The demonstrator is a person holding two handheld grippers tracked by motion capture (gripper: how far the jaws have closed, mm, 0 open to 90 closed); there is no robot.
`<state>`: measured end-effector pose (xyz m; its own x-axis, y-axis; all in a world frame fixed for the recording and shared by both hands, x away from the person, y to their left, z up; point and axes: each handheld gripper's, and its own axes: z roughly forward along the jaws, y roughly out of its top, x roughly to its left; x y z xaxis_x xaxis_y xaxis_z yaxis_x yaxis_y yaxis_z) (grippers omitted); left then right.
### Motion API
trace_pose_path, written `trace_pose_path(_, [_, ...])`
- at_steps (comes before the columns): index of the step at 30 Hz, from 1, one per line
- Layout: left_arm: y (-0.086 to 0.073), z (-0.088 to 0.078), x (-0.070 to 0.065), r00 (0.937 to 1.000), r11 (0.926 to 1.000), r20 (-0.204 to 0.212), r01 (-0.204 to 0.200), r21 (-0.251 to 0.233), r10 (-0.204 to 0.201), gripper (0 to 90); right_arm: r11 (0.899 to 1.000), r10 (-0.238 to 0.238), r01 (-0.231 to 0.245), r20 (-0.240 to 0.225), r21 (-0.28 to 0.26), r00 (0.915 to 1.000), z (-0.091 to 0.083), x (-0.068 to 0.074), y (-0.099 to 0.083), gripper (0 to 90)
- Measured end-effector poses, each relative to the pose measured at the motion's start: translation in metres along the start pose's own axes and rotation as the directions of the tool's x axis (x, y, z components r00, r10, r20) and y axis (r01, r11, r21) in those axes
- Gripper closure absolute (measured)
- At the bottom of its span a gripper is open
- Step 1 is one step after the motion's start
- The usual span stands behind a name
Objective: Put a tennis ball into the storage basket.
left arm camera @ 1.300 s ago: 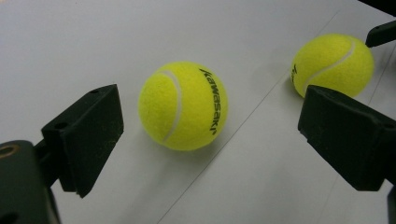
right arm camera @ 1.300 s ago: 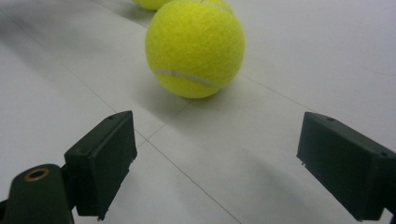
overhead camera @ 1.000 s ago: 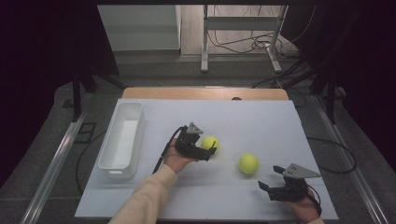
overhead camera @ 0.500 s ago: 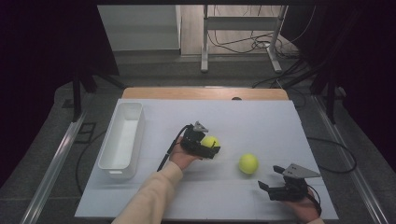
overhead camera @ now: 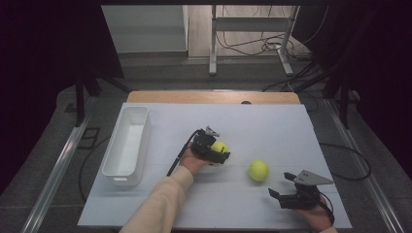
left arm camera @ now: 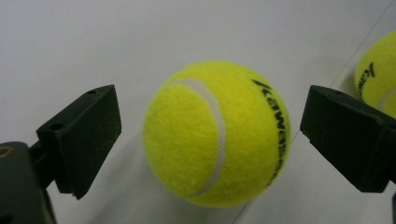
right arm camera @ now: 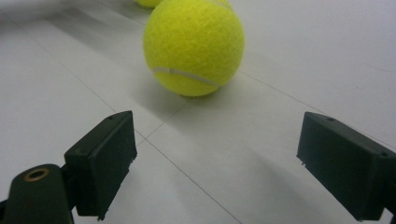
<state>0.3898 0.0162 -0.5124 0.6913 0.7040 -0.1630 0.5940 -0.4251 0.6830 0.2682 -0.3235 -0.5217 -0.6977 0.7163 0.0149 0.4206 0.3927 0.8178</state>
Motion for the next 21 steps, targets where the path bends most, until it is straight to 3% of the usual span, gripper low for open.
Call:
trace_pose_path(11, [-0.0014,0.0070,0.0018,0.9998,0.9992,-0.022,0.000,0.040,0.000,9.2,1.000,0.000,0.000,0.000,0.004,1.0000,0.0003,0.0001,-0.0001,12.2])
trace_pose_path(17, [-0.0003,0.0045,0.0008,0.9999,0.9997,0.013,-0.001,0.023,0.001,24.9,1.000,-0.002,0.002,0.004,0.006,1.0000,0.0002,0.0000,0.0000,12.2])
trace_pose_path(21, [-0.0003,0.0030,0.0005,0.9998,0.9995,0.014,-0.014,0.029,0.014,25.7,1.000,0.000,0.000,0.001,0.002,1.0000,0.0001,-0.0001,-0.0001,12.2])
